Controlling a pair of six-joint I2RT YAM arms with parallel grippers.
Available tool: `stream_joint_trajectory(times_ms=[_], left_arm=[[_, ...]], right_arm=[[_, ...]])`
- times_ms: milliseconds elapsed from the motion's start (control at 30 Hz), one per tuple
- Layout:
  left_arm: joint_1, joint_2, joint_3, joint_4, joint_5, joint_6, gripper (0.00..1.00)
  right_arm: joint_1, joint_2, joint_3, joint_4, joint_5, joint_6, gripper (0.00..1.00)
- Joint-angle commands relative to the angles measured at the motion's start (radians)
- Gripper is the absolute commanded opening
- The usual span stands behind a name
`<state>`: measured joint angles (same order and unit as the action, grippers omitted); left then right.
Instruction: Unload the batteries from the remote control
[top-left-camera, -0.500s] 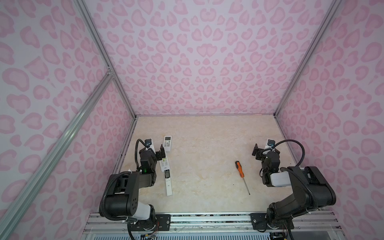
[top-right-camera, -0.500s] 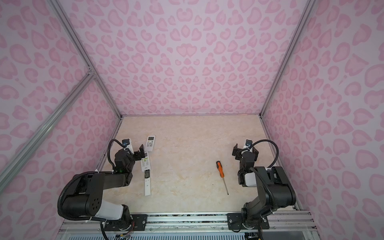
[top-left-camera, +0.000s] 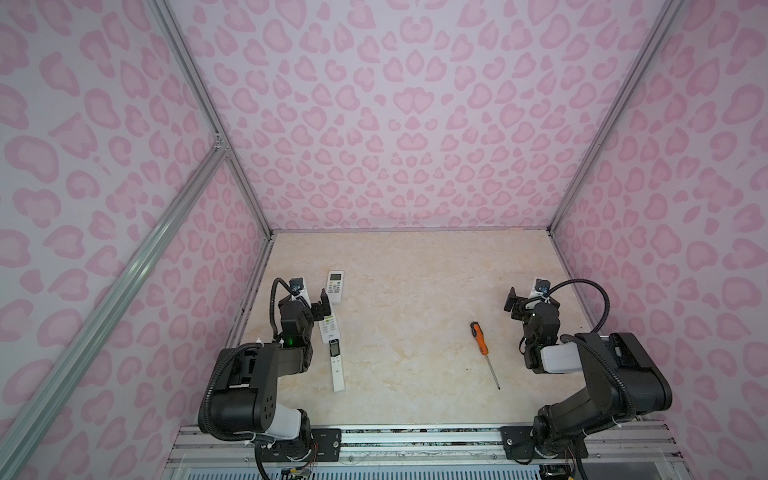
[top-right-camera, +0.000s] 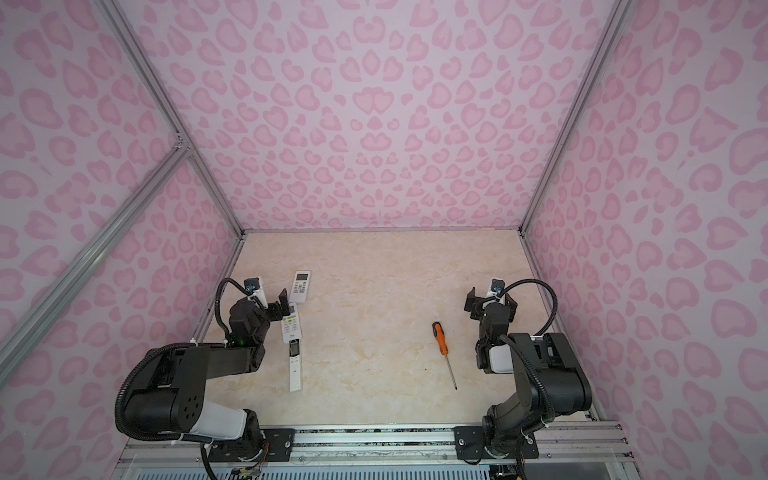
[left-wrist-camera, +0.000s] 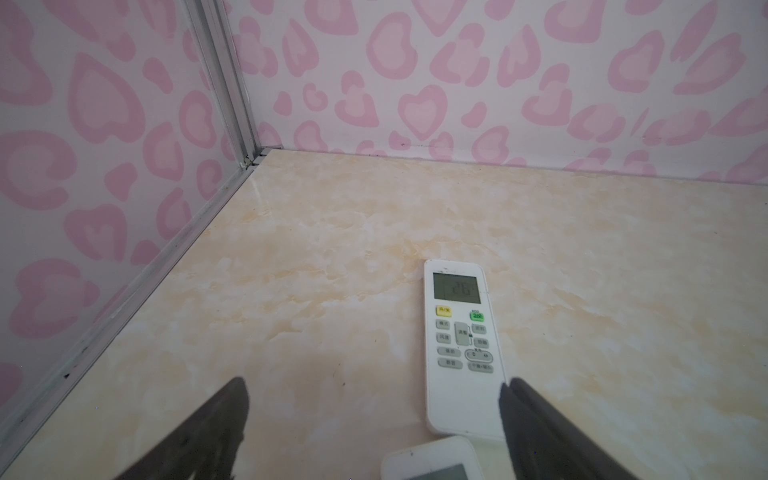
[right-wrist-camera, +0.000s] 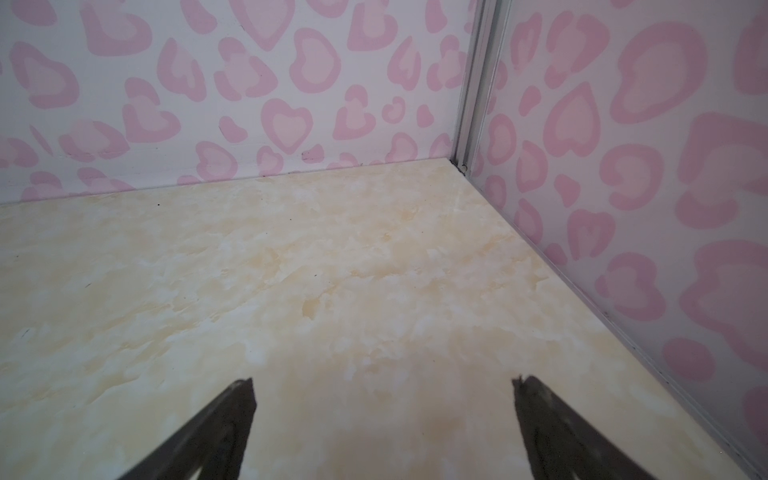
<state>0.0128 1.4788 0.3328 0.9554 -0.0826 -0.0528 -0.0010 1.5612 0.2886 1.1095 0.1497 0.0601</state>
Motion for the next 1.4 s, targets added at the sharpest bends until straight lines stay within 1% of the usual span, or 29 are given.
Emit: stream_joint_trajectory(times_ms=[0, 1000, 1100, 1167, 1200, 1267, 1367], left_arm=[[0.001, -0.004, -0.001, 0.02, 0.0, 0.004, 0.97], [0.003, -0.007, -0.003, 0.023, 0.006, 0.002, 0.97], [0.003, -0.008, -0.007, 0.027, 0.004, 0.003, 0.97], [0.001, -0.036, 0.013, -0.017, -0.031, -0.011, 0.98], [0.002, -0.058, 0.026, -0.055, -0.052, -0.016, 0.99], [0.003, -0.102, 0.057, -0.147, -0.083, -0.027, 0.99], [0.002, -0.175, 0.094, -0.258, -0.112, -0.042, 1.0]], right_arm=[[0.002, 0.003, 0.003, -0.004, 0.01, -0.006, 0.99], [0.002, 0.003, 0.002, 0.001, 0.008, -0.002, 0.99], [-0.014, -0.001, -0.025, 0.056, -0.081, -0.01, 0.99], [-0.014, -0.029, -0.052, 0.086, -0.114, -0.025, 0.99], [-0.012, -0.058, -0.061, 0.078, -0.116, -0.031, 0.99], [-0.008, -0.133, -0.054, -0.001, -0.097, -0.032, 0.99], [0.007, -0.255, 0.022, -0.244, -0.071, -0.025, 0.99]])
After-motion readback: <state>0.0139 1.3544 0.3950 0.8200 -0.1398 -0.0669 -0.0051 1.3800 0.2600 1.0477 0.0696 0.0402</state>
